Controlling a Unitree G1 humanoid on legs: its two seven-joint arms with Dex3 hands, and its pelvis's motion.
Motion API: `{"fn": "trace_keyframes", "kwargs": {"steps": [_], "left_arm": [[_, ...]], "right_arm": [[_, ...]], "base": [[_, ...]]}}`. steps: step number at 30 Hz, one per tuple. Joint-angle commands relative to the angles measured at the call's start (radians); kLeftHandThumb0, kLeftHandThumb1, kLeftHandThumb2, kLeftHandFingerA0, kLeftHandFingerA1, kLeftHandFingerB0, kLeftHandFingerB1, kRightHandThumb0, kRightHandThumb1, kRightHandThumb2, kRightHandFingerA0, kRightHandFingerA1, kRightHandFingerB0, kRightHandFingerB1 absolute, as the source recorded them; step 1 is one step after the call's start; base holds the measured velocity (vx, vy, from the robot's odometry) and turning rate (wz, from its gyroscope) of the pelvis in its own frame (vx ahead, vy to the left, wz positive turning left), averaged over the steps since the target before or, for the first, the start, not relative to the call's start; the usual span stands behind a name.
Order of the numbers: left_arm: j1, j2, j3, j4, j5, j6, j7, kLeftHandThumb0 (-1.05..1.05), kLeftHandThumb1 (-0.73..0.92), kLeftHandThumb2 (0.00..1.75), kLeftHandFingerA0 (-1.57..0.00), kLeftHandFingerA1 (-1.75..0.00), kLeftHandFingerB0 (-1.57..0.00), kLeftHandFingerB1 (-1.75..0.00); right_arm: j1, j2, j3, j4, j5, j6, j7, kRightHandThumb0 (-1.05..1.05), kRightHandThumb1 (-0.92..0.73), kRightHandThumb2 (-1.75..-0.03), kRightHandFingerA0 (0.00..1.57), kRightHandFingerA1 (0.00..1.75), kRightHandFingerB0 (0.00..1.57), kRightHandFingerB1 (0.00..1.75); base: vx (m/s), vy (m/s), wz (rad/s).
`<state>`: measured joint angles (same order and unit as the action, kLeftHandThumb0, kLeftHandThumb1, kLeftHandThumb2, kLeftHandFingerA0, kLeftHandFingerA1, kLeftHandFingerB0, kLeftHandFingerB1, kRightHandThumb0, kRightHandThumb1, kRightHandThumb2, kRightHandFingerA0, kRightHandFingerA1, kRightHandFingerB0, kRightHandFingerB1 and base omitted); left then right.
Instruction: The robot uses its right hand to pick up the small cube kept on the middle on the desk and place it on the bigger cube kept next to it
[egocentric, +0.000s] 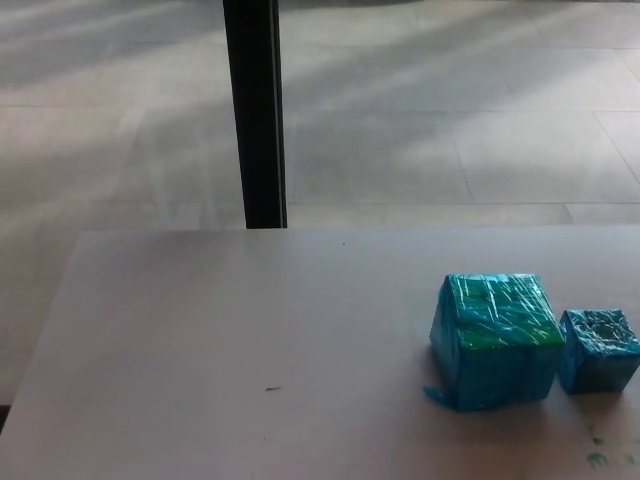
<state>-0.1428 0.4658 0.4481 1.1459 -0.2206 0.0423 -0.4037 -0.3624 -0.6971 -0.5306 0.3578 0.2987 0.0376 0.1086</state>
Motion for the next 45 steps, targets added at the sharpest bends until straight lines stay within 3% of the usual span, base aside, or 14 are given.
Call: {"fn": "trace_keyframes", "kwargs": {"steps": [1, 2, 17, 20, 22, 26, 27, 30, 34, 35, 36, 40, 44, 45], "left_arm": [[0.011, 0.019, -0.009, -0.004, -0.004, 0.004, 0.0, -0.91, 0.67, 1.05, -0.23, -0.49, -0.14, -0.42], [0.008, 0.018, -0.001, -0.002, -0.016, 0.012, -0.005, -0.92, 0.83, 0.66, -0.28, -0.39, -0.22, -0.31], [0.013, 0.023, -0.009, -0.003, -0.01, 0.006, -0.01, -0.92, 0.65, 1.04, -0.22, -0.48, -0.13, -0.42], [0.012, 0.021, -0.005, -0.007, -0.014, 0.016, -0.003, -0.94, 0.83, 0.66, -0.29, -0.38, -0.22, -0.31], [0.011, 0.023, -0.005, -0.002, -0.014, 0.012, -0.009, -0.94, 0.82, 0.66, -0.28, -0.39, -0.22, -0.31], [0.005, 0.026, -0.008, -0.001, -0.01, 0.013, -0.006, -0.93, 0.64, 1.03, -0.22, -0.49, -0.16, -0.42], [0.004, 0.023, 0.003, 0.0, -0.022, 0.019, -0.003, -0.92, 0.63, 1.02, -0.22, -0.49, -0.15, -0.42], [0.003, 0.024, -0.004, -0.002, -0.014, 0.016, -0.005, -0.93, 0.82, 0.66, -0.28, -0.39, -0.21, -0.31], [0.003, 0.023, -0.001, -0.003, -0.017, 0.019, -0.006, -0.91, 0.63, 1.02, -0.23, -0.49, -0.16, -0.43], [0.002, 0.026, -0.009, 0.0, -0.008, 0.016, -0.004, -0.93, 0.82, 0.66, -0.29, -0.39, -0.22, -0.31], [0.002, 0.024, -0.003, -0.001, -0.015, 0.018, -0.005, -0.91, 0.64, 1.02, -0.22, -0.49, -0.15, -0.43], [0.002, 0.025, -0.007, 0.001, -0.01, 0.013, -0.003, -0.93, 0.82, 0.66, -0.29, -0.4, -0.22, -0.31], [0.003, 0.026, -0.006, 0.002, -0.013, 0.013, -0.006, -0.92, 0.64, 1.03, -0.22, -0.48, -0.13, -0.42], [0.004, 0.025, -0.011, -0.002, -0.008, 0.01, 0.002, -0.93, 0.82, 0.65, -0.3, -0.39, -0.22, -0.31]], "right_arm": [[-0.051, -0.027, 0.104, -0.054, -0.03, 0.07, 0.083, -0.34, -0.58, -1.1, 0.04, 0.52, 0.0, 0.48], [-0.073, -0.028, 0.158, -0.065, -0.055, 0.078, 0.102, -0.36, -0.51, -1.08, 0.04, 0.52, 0.0, 0.48], [-0.11, -0.04, 0.498, 0.046, -0.234, -0.011, 0.283, -0.38, -0.45, -1.04, 0.02, 0.51, 0.0, 0.49], [-0.126, -0.056, 0.577, 0.058, -0.309, -0.027, 0.296, -0.38, -0.43, -1.04, 0.01, 0.5, 0.0, 0.49], [-0.133, -0.052, 0.593, 0.074, -0.322, -0.052, 0.294, -0.78, -0.61, -0.96, 0.12, 0.48, 0.05, 0.39], [-0.157, -0.031, 0.651, 0.098, -0.369, -0.074, 0.284, -0.37, -0.45, -1.04, 0.02, 0.51, 0.0, 0.48], [-0.164, -0.023, 0.661, 0.103, -0.38, -0.073, 0.275, -0.72, -0.74, -0.62, 0.19, 0.38, 0.17, 0.26], [-0.186, -0.018, 0.703, 0.124, -0.431, -0.08, 0.258, -0.78, -0.77, -0.63, 0.21, 0.37, 0.17, 0.28], [-0.234, -0.019, 0.766, 0.163, -0.499, -0.092, 0.263, -0.39, -0.41, -1.02, 0.01, 0.51, 0.0, 0.49], [-0.248, -0.021, 0.78, 0.178, -0.512, -0.109, 0.266, -0.88, -0.63, -1.0, 0.05, 0.46, 0.02, 0.35], [-0.26, -0.018, 0.787, 0.188, -0.516, -0.103, 0.27, -0.9, -0.64, -0.99, 0.04, 0.45, 0.06, 0.34], [-0.286, -0.015, 0.808, 0.2, -0.538, -0.086, 0.279, -0.89, -0.63, -0.98, 0.02, 0.44, 0.11, 0.34], [-0.301, -0.011, 0.839, 0.233, -0.585, -0.104, 0.268, -0.9, -0.62, -0.97, 0.02, 0.44, 0.11, 0.32], [-0.304, -0.009, 0.848, 0.245, -0.599, -0.114, 0.26, -0.81, -0.75, -0.64, 0.09, 0.35, 0.12, 0.25]], "base": [[0.0, 0.0, 0.0], [0.0, 0.0, 0.0], [0.0, 0.0, 0.0], [0.0, 0.0, 0.0], [0.0, 0.0, 0.0], [0.0, 0.0, 0.0], [0.0, 0.0, 0.0], [0.0, 0.0, 0.0], [0.0, 0.0, 0.0], [0.0, 0.0, 0.0], [0.0, 0.0, 0.0], [0.0, 0.0, 0.0], [0.0, 0.0, 0.0], [0.0, 0.0, 0.0]]}}
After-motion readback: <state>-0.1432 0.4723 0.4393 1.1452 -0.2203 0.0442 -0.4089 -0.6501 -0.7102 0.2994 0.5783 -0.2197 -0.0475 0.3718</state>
